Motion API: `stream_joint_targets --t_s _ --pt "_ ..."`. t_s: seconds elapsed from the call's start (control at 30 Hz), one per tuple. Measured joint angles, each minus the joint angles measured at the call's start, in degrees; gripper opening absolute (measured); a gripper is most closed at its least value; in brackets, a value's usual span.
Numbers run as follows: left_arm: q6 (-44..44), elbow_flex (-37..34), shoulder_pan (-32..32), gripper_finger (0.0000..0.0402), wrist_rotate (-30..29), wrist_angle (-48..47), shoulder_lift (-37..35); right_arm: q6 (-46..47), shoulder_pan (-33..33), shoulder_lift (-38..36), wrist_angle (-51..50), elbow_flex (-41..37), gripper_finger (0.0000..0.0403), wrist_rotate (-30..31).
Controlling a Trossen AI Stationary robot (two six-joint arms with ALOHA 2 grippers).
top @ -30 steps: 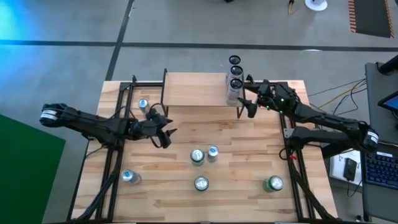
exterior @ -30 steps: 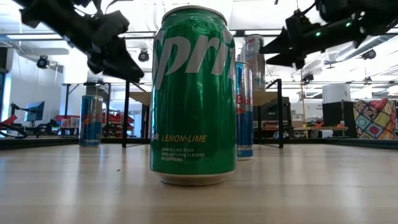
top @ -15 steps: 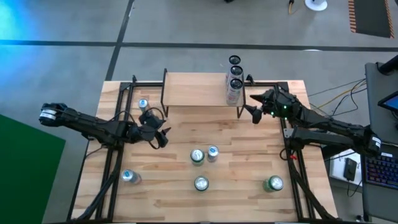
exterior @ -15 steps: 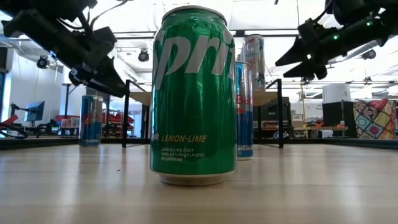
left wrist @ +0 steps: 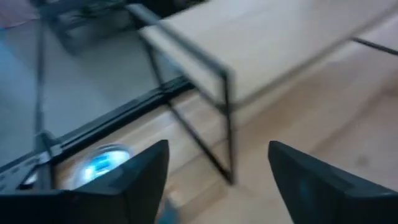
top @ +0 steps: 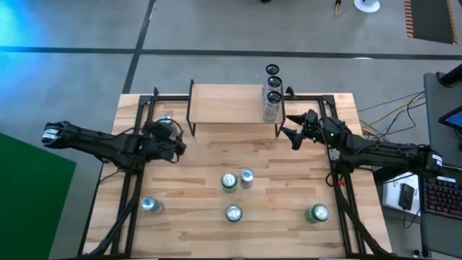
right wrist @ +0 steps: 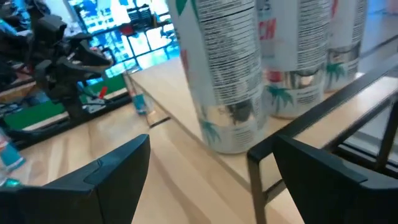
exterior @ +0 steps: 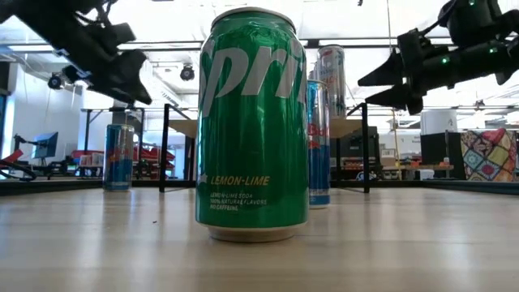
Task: Place canned beverage on shelf
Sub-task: Put the top left blue soda can on the shelf
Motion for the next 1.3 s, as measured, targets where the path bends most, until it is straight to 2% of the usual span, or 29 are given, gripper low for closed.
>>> stream_joint_targets --t_s 0.17,0.33,0.5,0.63,0.8,1.03,1.23,1.3 --pt "-2.8 -4.37 1.76 0.0313 -1.68 -1.21 -5.21 -0.12 0.03 -0.58 1.13 0.37 0.0327 -0.03" --pt "-3.46 -8.63 5.11 0.0333 -1.88 -1.2 -10.0 -0.18 0.79 -0.59 0.98 0.48 0.0327 -0.11" --pt "-2.13 -12.0 7.77 0.0331 -1.9 0.15 -13.47 -0.22 0.79 -0.59 1.34 0.48 0.0327 -0.07" --pt "3.75 -16.01 10.38 0.0325 -1.19 7.59 -15.5 -0.22 0.79 -0.57 3.36 0.48 0.0327 -0.07" --pt "7.92 -19.67 14.24 0.0318 2.58 14.08 -17.65 -0.22 1.01 -0.53 3.84 0.48 0.0327 -0.09" --pt "8.5 -21.24 18.37 0.0315 3.71 15.02 -18.34 -0.81 1.01 -0.53 3.6 0.48 0.0327 -0.09" --pt "16.0 -23.53 20.81 0.0315 8.71 26.43 -18.05 -0.83 1.01 -0.53 4.01 0.48 0.0327 -0.09" --pt "16.57 -24.17 22.03 0.0315 9.45 27.27 -18.01 -0.81 1.01 -0.53 3.99 0.48 0.0327 -0.1"
